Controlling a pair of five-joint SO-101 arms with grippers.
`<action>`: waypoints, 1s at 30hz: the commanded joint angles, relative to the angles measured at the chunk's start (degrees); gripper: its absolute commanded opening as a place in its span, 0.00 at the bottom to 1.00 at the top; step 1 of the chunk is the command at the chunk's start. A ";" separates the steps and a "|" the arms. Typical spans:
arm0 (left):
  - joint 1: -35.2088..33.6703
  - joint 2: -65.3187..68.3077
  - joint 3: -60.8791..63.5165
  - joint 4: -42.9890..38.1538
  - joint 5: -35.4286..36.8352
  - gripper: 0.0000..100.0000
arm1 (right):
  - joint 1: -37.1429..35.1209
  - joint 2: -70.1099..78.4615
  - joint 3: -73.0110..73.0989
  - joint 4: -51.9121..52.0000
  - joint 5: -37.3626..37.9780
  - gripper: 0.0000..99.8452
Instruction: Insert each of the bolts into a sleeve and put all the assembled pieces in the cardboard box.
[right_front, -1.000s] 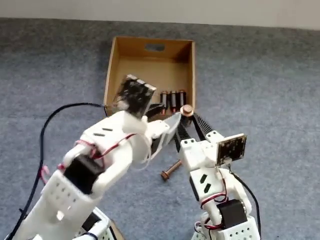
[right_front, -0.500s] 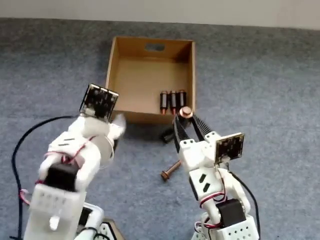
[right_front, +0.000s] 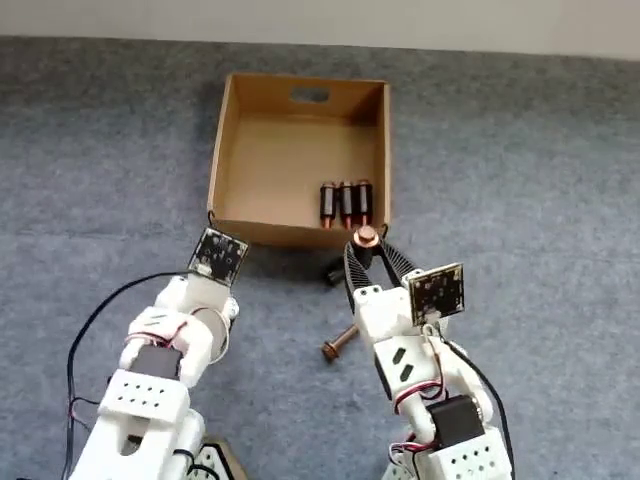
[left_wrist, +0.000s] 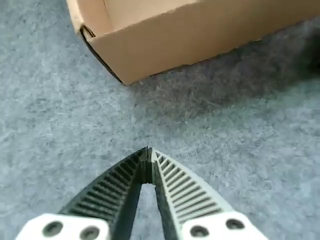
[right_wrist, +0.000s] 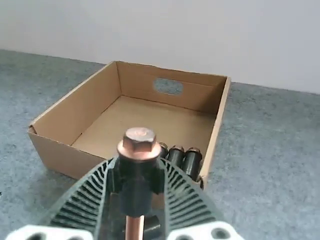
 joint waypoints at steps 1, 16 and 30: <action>2.51 0.22 2.24 -6.24 -0.53 0.01 | 1.80 0.22 -11.21 0.13 1.23 0.01; 6.99 0.22 5.41 -9.41 -5.19 0.01 | 2.07 37.32 -44.26 0.22 -4.40 0.01; -9.45 0.13 0.84 -9.49 8.35 0.01 | 1.63 87.69 -74.68 5.41 -10.02 0.01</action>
